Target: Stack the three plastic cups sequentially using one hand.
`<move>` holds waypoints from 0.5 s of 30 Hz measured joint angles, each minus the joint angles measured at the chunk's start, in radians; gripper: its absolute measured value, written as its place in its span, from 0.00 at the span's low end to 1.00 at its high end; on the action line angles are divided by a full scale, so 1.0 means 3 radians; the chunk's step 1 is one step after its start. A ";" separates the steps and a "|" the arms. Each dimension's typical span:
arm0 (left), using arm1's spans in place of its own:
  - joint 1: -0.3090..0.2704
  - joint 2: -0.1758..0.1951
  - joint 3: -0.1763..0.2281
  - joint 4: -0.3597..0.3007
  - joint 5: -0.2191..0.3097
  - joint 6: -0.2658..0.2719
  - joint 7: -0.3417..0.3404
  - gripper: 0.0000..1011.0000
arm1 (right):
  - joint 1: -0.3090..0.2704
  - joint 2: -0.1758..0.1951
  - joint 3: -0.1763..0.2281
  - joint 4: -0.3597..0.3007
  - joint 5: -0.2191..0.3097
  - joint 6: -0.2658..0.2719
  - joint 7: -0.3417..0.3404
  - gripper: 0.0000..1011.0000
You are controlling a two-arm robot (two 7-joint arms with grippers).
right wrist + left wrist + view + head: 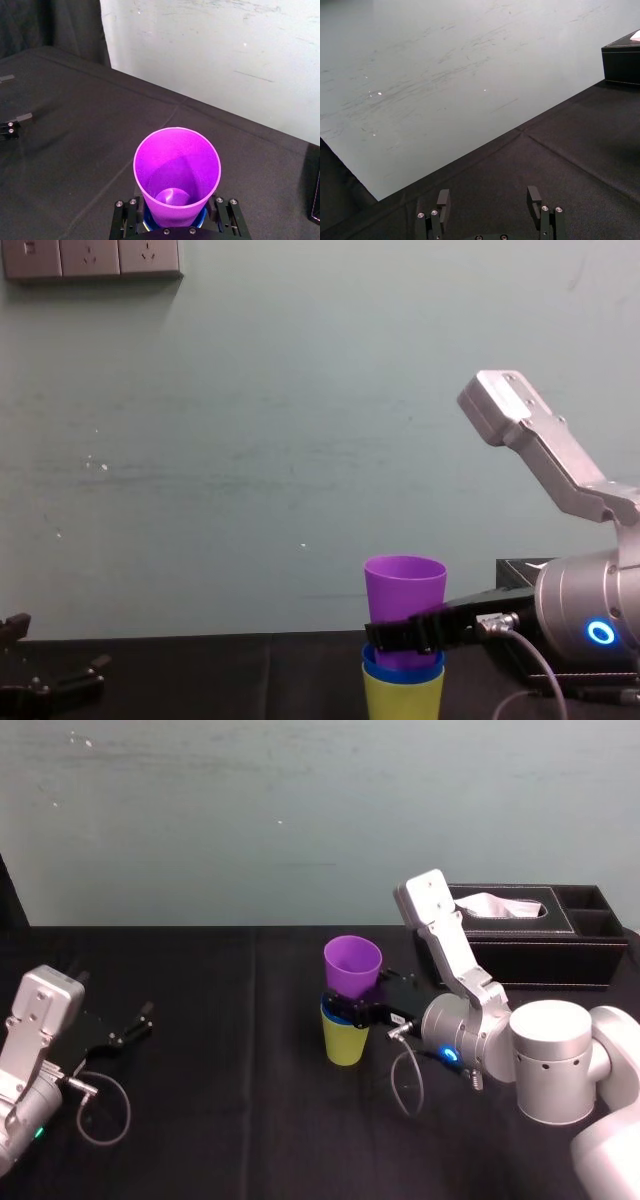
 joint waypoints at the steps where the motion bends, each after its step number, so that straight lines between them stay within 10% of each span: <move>1: 0.0000 0.0000 0.0000 0.0000 0.0000 0.0000 0.0000 0.99 | 0.0001 -0.0002 0.0001 0.0006 -0.0001 -0.0002 0.0000 0.69; 15: 0.0000 0.0000 0.0000 0.0000 0.0000 0.0000 0.0000 0.99 | 0.0003 -0.0003 0.0001 0.0015 -0.0005 -0.0009 0.0005 0.74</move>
